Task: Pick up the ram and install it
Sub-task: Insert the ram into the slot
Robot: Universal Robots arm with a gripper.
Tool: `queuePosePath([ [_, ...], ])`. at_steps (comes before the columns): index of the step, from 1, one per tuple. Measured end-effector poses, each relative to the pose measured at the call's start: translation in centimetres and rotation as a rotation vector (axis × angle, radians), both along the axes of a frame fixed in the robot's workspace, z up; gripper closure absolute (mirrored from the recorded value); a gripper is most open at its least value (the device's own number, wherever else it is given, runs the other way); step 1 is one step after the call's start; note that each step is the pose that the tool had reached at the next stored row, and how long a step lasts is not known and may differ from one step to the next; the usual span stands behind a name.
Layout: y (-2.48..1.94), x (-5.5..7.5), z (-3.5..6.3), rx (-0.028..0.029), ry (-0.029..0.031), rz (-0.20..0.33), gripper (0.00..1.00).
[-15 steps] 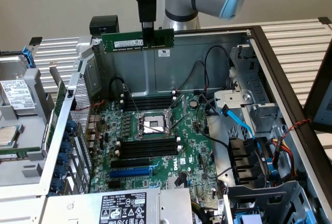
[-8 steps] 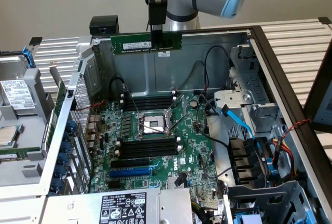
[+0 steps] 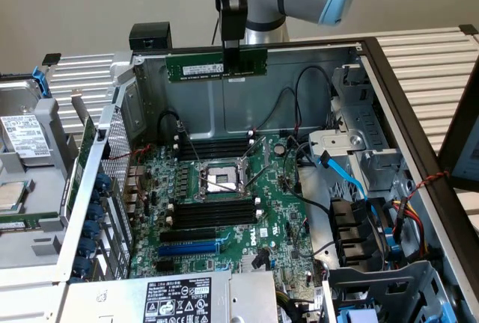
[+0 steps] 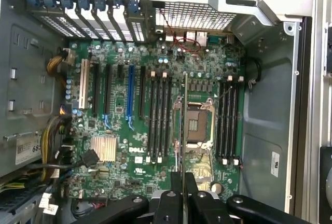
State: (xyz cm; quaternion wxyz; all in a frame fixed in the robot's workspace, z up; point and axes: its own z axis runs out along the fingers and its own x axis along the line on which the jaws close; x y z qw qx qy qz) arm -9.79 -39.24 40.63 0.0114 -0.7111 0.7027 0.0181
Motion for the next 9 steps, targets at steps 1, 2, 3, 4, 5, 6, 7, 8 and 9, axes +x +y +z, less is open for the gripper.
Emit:
queuePosePath([
  [1, 0.0, 0.0, -0.03, 0.0001, -0.0001, 0.0, 0.86],
  [2, 0.0, 0.0, -0.03, 0.0001, -0.0001, 0.0, 0.86],
  [3, 0.0, 0.0, -0.03, 0.0, 0.0, 0.0, 0.86],
  [4, 0.0, 0.0, -0.03, 0.0, 0.0001, 0.0, 0.86],
  [5, 0.0, 0.0, -0.03, 0.0001, 0.0, 0.0, 0.86],
  [6, 0.0, 0.0, -0.03, 0.0001, 0.0, 0.0, 0.86],
  [7, 0.0, 0.0, -0.03, 0.0001, 0.0, 0.0, 0.86],
  [8, 0.0, 0.0, -0.03, 0.0001, 0.0, 0.0, 0.86],
  [9, 0.0, -0.01, -0.04, 0.0002, 0.0, 0.0, 0.86],
])
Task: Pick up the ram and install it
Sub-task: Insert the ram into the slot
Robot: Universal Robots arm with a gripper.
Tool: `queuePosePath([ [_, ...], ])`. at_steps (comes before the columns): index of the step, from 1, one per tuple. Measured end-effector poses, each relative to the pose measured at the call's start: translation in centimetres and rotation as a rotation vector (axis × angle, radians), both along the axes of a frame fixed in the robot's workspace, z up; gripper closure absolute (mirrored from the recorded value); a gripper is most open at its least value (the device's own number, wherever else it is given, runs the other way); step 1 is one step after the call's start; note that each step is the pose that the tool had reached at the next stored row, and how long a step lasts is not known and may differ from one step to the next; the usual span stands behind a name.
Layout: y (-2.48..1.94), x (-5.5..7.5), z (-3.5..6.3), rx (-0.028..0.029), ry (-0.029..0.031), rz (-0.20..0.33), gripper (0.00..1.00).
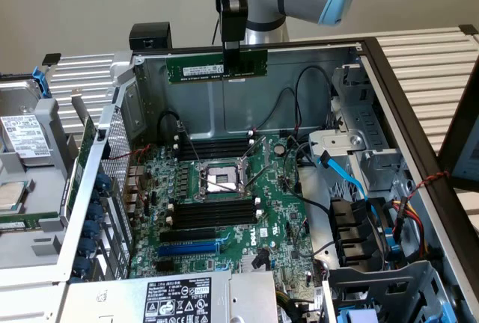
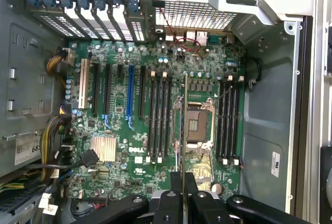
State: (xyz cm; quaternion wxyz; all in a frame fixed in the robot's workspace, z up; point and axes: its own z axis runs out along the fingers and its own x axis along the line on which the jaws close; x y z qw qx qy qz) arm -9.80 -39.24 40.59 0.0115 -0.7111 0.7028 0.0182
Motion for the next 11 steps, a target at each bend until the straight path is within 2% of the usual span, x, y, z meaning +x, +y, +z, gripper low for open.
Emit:
queuePosePath([
  [11, -0.04, -0.09, -0.15, 0.0001, 0.001, 0.0, 0.86],
])
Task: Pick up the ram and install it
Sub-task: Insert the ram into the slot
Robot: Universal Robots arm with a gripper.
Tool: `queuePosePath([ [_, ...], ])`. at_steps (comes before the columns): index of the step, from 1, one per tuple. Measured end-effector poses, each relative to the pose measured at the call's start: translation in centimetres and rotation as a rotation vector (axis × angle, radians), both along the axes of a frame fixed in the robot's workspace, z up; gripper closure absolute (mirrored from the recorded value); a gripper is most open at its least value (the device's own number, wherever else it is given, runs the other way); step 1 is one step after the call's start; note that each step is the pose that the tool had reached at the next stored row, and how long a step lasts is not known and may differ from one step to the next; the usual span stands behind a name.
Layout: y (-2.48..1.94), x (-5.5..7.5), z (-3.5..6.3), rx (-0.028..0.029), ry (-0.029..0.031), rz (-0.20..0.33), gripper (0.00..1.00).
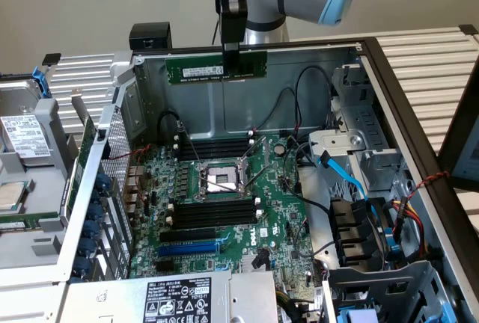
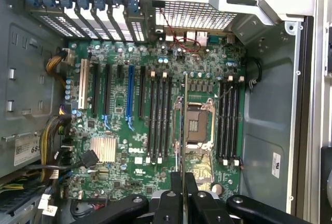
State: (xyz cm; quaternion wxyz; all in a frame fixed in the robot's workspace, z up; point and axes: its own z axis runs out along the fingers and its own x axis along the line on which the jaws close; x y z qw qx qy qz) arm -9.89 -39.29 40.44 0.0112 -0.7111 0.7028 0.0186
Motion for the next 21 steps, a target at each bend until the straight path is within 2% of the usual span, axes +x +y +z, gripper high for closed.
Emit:
queuePosePath([
  [4, -0.07, -0.3, -0.08, -0.0003, 0.0001, 0.0, 0.86],
  [10, -0.16, -0.8, -0.37, -0.0041, -0.0001, -0.001, 0.86],
  [11, -0.19, -0.8, -0.46, -0.0075, 0.0001, -0.001, 0.86],
  [12, -0.28, -0.8, -0.69, -0.0084, 0.0001, -0.001, 0.86],
  [13, -0.3, -0.8, -0.94, -0.0119, 0.0001, -0.001, 0.86],
  [14, -0.31, -0.8, -1.32, -0.0183, 0.0002, -0.001, 0.86],
  [15, -0.31, -0.8, -1.49, -0.0207, 0.0001, -0.001, 0.86],
  [21, -0.31, -0.8, -2.5, -0.0234, 0.0002, -0.009, 0.86],
])
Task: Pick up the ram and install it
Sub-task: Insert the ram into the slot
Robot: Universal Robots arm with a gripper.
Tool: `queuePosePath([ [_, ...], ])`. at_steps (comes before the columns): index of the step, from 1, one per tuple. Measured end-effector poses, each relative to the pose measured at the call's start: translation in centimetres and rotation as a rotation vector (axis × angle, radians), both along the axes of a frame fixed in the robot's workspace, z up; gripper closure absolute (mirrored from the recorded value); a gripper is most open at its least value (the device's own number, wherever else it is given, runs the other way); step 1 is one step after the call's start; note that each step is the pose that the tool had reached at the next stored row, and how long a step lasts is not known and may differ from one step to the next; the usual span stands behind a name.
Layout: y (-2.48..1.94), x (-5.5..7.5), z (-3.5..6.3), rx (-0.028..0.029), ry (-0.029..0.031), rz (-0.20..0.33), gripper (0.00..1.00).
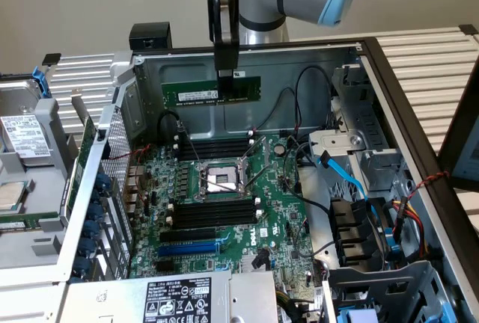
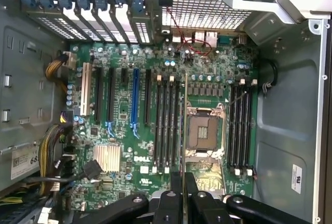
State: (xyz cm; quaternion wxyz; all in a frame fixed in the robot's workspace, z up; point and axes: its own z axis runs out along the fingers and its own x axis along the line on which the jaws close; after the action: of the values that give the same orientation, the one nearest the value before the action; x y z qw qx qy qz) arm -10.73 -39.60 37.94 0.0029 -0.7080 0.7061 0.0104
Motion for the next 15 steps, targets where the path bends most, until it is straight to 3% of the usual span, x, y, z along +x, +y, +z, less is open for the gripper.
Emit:
queuePosePath([
  [15, -0.03, -0.4, -2.7, -0.0089, 0.0001, -0.023, 0.86],
])
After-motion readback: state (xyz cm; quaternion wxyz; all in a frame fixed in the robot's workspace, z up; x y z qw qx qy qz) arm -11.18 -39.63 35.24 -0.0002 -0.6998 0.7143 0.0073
